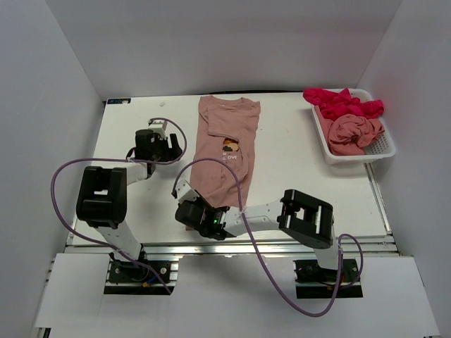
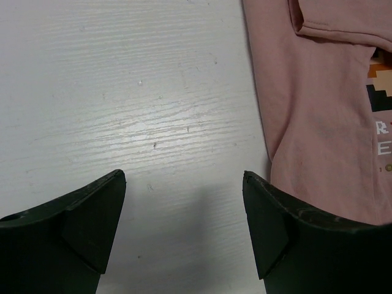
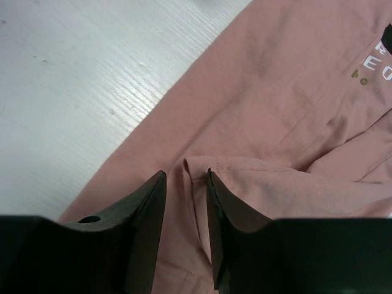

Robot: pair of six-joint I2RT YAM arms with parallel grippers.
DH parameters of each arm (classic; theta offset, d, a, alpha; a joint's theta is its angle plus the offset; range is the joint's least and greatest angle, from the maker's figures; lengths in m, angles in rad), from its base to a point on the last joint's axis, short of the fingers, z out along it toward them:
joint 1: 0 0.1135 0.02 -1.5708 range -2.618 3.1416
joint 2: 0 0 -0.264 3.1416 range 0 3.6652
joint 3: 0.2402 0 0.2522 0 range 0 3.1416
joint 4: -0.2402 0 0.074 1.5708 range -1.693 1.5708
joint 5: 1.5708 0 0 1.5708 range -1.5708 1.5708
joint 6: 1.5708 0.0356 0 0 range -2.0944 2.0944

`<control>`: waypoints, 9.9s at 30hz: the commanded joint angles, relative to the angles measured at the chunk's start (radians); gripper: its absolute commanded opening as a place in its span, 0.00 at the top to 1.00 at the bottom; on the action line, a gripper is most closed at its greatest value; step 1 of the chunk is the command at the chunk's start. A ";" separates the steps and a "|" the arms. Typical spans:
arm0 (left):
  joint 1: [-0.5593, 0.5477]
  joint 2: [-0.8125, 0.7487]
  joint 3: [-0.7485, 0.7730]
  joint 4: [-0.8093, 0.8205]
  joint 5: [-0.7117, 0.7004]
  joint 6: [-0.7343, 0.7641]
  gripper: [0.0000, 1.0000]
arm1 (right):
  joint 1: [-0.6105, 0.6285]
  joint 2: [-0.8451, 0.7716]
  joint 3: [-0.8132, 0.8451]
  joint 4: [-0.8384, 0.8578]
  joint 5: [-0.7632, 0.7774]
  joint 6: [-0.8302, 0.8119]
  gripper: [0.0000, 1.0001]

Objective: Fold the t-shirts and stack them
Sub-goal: Rotate the tshirt 90 degrees, then grab the bottom of the folded rectangular tshirt with both arms

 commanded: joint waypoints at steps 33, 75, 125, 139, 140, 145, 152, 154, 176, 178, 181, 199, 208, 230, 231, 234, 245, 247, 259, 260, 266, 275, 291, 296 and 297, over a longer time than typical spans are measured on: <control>-0.001 -0.078 -0.004 0.008 0.009 0.011 0.14 | -0.019 -0.022 0.020 -0.040 -0.006 0.034 0.32; -0.001 -0.092 -0.004 -0.009 0.025 0.015 0.14 | -0.019 0.042 0.051 -0.109 0.076 0.054 0.40; -0.001 -0.083 -0.018 0.000 0.045 0.009 0.14 | -0.042 -0.140 -0.082 -0.017 0.191 -0.003 1.00; 0.000 -0.142 0.020 -0.066 0.045 0.005 0.13 | -0.079 -0.534 -0.243 -0.199 0.449 0.018 1.00; -0.001 -0.150 0.025 -0.072 0.045 0.005 0.13 | -0.079 -0.540 -0.243 -0.236 0.448 0.052 1.00; -0.001 -0.182 0.036 -0.098 0.041 0.002 0.13 | -0.065 -0.525 -0.233 -0.455 0.412 0.258 1.00; -0.001 -0.179 0.070 -0.152 0.006 0.018 0.13 | 0.031 -0.468 -0.187 -0.600 0.373 0.354 1.00; -0.001 -0.176 0.074 -0.155 -0.002 0.021 0.13 | 0.076 -0.468 -0.181 -0.591 0.345 0.326 1.00; -0.003 -0.161 0.076 -0.136 0.001 -0.006 0.13 | 0.160 -0.307 -0.156 -0.295 0.158 0.140 1.00; -0.003 -0.162 0.073 -0.132 0.006 -0.008 0.13 | 0.162 -0.284 -0.151 -0.275 0.121 0.124 1.00; -0.003 -0.165 0.073 -0.130 0.007 -0.009 0.13 | 0.164 -0.258 -0.148 -0.232 0.063 0.115 1.00; -0.003 -0.198 0.122 -0.199 0.018 0.009 0.13 | 0.220 -0.213 -0.111 -0.275 0.116 0.212 0.11; -0.018 -0.390 0.117 -0.481 0.108 0.196 0.10 | 0.107 -0.557 -0.171 -0.463 0.388 0.291 0.11; -0.075 -0.403 0.005 -0.885 0.268 0.431 0.09 | -0.123 -0.713 -0.559 -0.298 -0.169 0.421 0.16; -0.090 -0.373 0.013 -0.886 0.263 0.434 0.10 | -0.123 -0.693 -0.544 -0.288 -0.198 0.411 0.16; -0.155 -0.327 0.027 -0.902 0.234 0.468 0.10 | -0.123 -0.627 -0.513 -0.265 -0.236 0.397 0.16; -0.236 -0.216 0.043 -1.020 0.265 0.485 0.12 | -0.162 -0.537 -0.498 -0.241 -0.260 0.368 0.16; -0.235 -0.202 0.057 -1.075 0.262 0.492 0.12 | -0.188 -0.536 -0.503 -0.219 -0.267 0.351 0.16; -0.238 -0.058 0.172 -1.365 0.375 0.627 0.16 | -0.283 -0.456 -0.478 -0.126 -0.347 0.319 0.25; -0.238 -0.051 0.178 -1.374 0.380 0.627 0.16 | -0.283 -0.458 -0.477 -0.126 -0.362 0.325 0.26; -0.239 -0.034 0.232 -1.431 0.460 0.633 0.16 | -0.283 -0.500 -0.501 -0.147 -0.382 0.383 0.30; -0.242 0.002 0.163 -1.328 0.377 0.572 0.18 | -0.280 -0.603 -0.461 -0.224 -0.395 0.413 0.29; -0.244 0.000 0.033 -1.093 0.338 0.419 0.26 | -0.272 -0.554 -0.561 -0.199 -0.500 0.545 0.31; -0.245 0.028 0.037 -1.101 0.352 0.431 0.27 | -0.223 -0.525 -0.564 -0.204 -0.490 0.578 0.32; -0.245 0.035 0.037 -1.104 0.354 0.430 0.27 | -0.218 -0.521 -0.564 -0.202 -0.488 0.583 0.32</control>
